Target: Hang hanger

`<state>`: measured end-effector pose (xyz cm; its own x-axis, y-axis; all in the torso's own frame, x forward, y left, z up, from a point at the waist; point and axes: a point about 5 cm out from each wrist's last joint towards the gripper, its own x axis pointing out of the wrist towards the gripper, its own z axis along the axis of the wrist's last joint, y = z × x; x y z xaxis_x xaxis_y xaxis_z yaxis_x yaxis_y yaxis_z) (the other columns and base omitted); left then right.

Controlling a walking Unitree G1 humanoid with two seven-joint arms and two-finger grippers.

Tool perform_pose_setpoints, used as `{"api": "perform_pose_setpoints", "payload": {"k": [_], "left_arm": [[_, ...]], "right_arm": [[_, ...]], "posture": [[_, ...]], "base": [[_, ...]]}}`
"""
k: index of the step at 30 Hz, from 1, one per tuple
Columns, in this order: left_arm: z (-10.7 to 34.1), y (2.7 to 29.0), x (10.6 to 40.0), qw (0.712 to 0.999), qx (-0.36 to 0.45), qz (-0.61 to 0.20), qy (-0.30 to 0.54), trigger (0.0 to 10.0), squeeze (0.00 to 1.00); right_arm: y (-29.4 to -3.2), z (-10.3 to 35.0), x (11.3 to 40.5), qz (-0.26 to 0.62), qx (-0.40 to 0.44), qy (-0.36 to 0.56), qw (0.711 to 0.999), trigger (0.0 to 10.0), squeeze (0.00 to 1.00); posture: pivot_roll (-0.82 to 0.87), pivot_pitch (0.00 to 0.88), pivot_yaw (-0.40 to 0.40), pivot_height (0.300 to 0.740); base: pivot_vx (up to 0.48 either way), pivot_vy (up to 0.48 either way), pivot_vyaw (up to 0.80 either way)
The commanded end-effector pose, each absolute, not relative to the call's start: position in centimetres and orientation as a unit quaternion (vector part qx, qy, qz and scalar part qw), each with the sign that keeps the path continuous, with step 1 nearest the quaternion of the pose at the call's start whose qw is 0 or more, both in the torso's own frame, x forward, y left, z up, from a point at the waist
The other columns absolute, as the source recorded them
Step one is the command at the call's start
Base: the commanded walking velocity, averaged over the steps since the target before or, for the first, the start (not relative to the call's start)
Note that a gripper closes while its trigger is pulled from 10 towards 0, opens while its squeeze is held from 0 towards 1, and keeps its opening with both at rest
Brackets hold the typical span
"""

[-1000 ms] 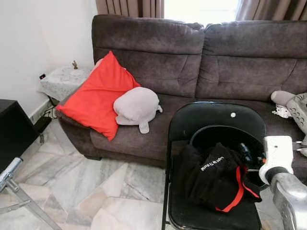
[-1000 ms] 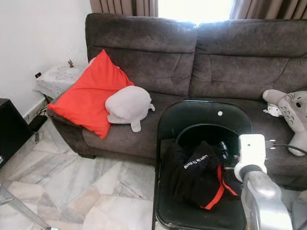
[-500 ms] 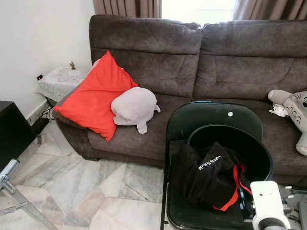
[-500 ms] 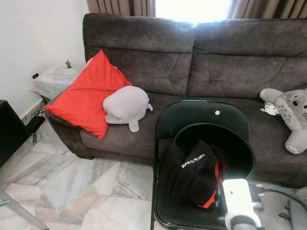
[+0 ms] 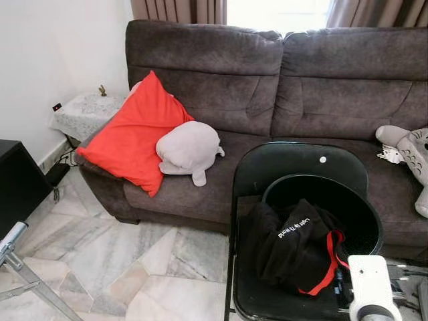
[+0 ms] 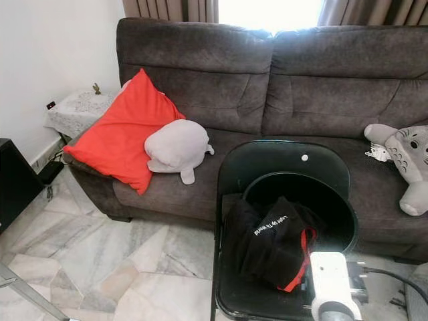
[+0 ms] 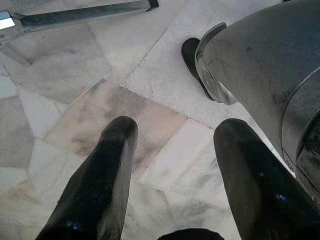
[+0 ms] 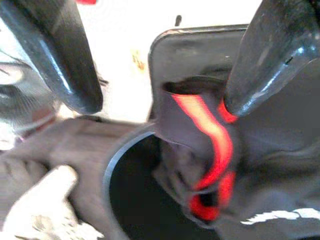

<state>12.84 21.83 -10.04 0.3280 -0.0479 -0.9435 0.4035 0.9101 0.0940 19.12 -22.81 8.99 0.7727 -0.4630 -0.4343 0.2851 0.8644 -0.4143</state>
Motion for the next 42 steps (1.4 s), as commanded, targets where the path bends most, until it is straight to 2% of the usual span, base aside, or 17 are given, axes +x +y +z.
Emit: {"api": "perform_pose_setpoints", "payload": {"k": [1, 10, 22, 24, 26, 30, 33, 39, 42], "left_arm": [[-10.1, 22.2, 12.4, 0.792, 0.163, -0.141, 0.571, 10.0, 0.0], [-10.1, 22.2, 12.5, 0.793, 0.163, -0.141, 0.571, 10.0, 0.0], [-10.1, 22.2, 12.5, 0.793, 0.161, -0.139, 0.57, 10.0, 0.0], [-10.1, 22.2, 12.5, 0.793, 0.161, -0.139, 0.57, 10.0, 0.0], [-10.1, 22.2, 12.5, 0.793, 0.161, -0.139, 0.57, 10.0, 0.0], [-10.1, 22.2, 12.5, 0.793, 0.162, -0.14, 0.57, 10.0, 0.0], [-10.1, 22.2, 12.5, 0.793, 0.162, -0.141, 0.57, 10.0, 0.0], [-10.1, 22.2, 12.5, 0.793, 0.163, -0.142, 0.57, 10.0, 0.0], [-10.1, 22.2, 12.5, 0.793, 0.164, -0.142, 0.57, 10.0, 0.0]], "right_arm": [[-23.3, 8.9, 18.9, -0.221, -0.158, 0.278, 0.921, 10.0, 0.0], [-23.6, 9.0, 20.3, -0.222, -0.154, 0.274, 0.923, 10.0, 0.0], [-21.8, 7.8, 22.2, -0.129, -0.147, 0.301, 0.933, 10.0, 0.0], [-21.9, 8.1, 22.4, -0.141, -0.151, 0.287, 0.935, 10.0, 0.0], [-22.8, 9.2, 22.6, -0.189, -0.16, 0.248, 0.936, 10.0, 0.0], [-23.2, 9.5, 22.2, -0.216, -0.153, 0.236, 0.935, 10.0, 0.0], [-23.8, 9.2, 21.2, -0.25, -0.15, 0.242, 0.925, 10.0, 0.0], [-23.5, 8.0, 20.4, -0.248, -0.14, 0.269, 0.92, 10.0, 0.0], [-23.8, 7.7, 19.8, -0.276, -0.135, 0.271, 0.912, 10.0, 0.0]], "posture": [[-0.03, 0.0, 0.05, 0.74], [-0.02, 0.0, 0.052, 0.74], [-0.02, 0.0, 0.05, 0.74], [-0.01, 0.0, 0.049, 0.74], [-0.01, 0.0, 0.049, 0.74], [-0.02, 0.0, 0.05, 0.74], [-0.02, 0.0, 0.051, 0.74], [-0.02, 0.0, 0.051, 0.74], [-0.02, 0.0, 0.053, 0.74]], "base": [[0.0, 0.0, 0.0], [0.0, 0.0, 0.0], [0.0, 0.0, 0.0], [0.0, 0.0, 0.0], [0.0, 0.0, 0.0], [0.0, 0.0, 0.0], [0.0, 0.0, 0.0], [0.0, 0.0, 0.0], [0.0, 0.0, 0.0]]}}
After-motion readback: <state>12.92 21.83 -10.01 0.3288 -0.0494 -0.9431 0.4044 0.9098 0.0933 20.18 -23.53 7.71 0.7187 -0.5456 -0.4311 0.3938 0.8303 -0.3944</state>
